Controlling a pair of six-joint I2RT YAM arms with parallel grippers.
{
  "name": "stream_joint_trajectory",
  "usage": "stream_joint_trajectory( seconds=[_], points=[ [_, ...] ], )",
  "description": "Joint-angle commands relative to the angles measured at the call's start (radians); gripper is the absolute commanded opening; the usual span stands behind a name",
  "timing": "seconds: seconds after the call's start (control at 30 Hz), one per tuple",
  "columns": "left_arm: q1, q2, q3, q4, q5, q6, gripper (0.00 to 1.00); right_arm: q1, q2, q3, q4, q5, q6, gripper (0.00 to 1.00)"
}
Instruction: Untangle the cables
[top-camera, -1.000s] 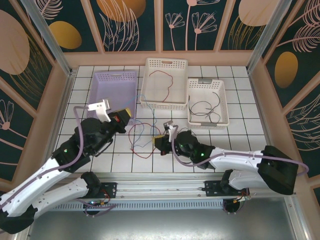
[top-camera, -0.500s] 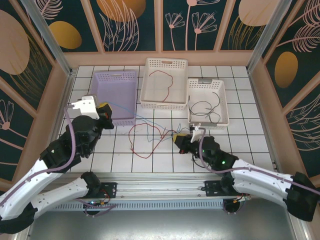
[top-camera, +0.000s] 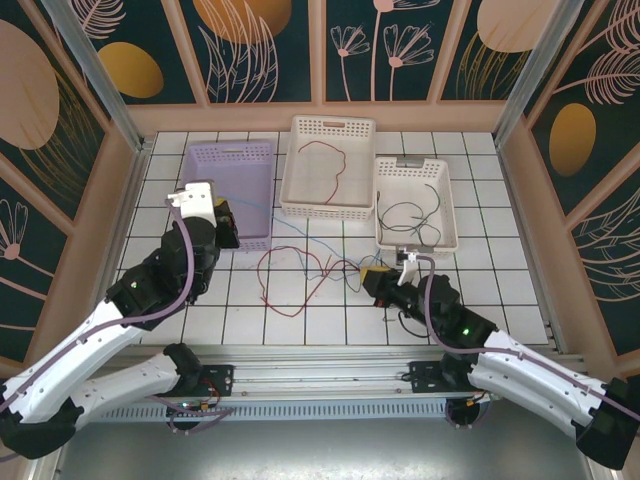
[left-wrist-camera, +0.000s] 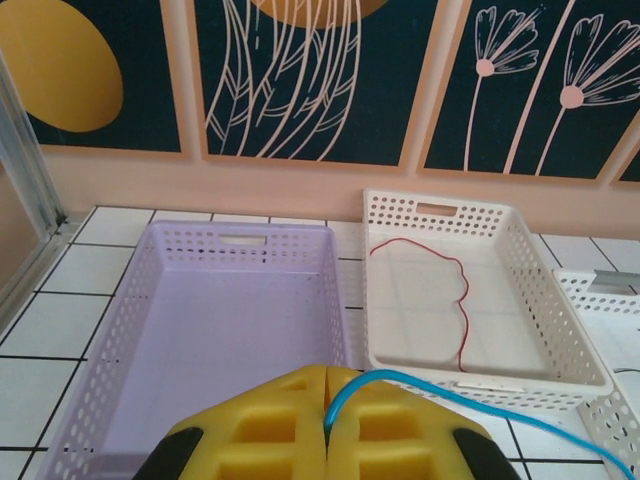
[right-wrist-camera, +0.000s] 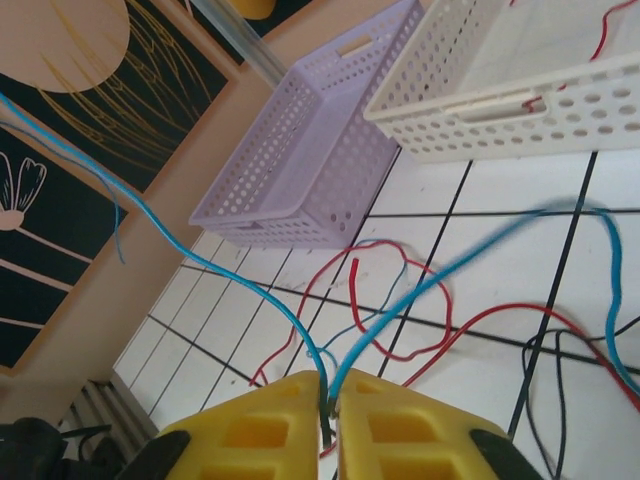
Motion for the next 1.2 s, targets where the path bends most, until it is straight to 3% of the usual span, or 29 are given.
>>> stream_joint_trajectory(
  seconds=[0.0, 0.1, 0.17, 0.4, 0.63, 0.8, 0.93, 1.17],
  points=[
    [0.009, 0.013, 0.006, 0.059, 0.010, 0.017, 0.00, -0.007, -0.003, -0.010, 0.006, -0.039, -0.005, 0.23],
    [0.009, 0.028, 0.022, 0.069, 0.007, 0.031, 0.00, -0.008, -0.004, -0.009, 0.018, -0.052, -0.008, 0.40],
    [0.010, 0.035, 0.032, 0.078, 0.001, 0.044, 0.00, -0.007, -0.003, -0.009, 0.023, -0.058, -0.008, 0.44],
    [0.038, 0.068, 0.032, 0.142, -0.026, 0.119, 0.00, -0.007, -0.009, -0.008, 0.017, -0.053, -0.008, 0.40],
    [0.222, 0.142, -0.002, 0.197, 0.130, 0.110, 0.00, -0.007, 0.022, 0.029, -0.086, -0.018, 0.032, 0.47],
    [0.392, 0.237, 0.031, 0.192, 0.274, 0.057, 0.00, 0.004, 0.073, 0.116, -0.383, 0.092, 0.173, 0.54],
    [0.460, 0.333, 0.072, 0.173, 0.349, 0.022, 0.00, 0.080, 0.089, 0.145, -0.580, 0.133, 0.310, 0.55],
    [0.542, 0.484, 0.101, 0.185, 0.423, -0.033, 0.00, 0.294, 0.046, 0.103, -0.724, 0.228, 0.558, 0.58]
  ],
)
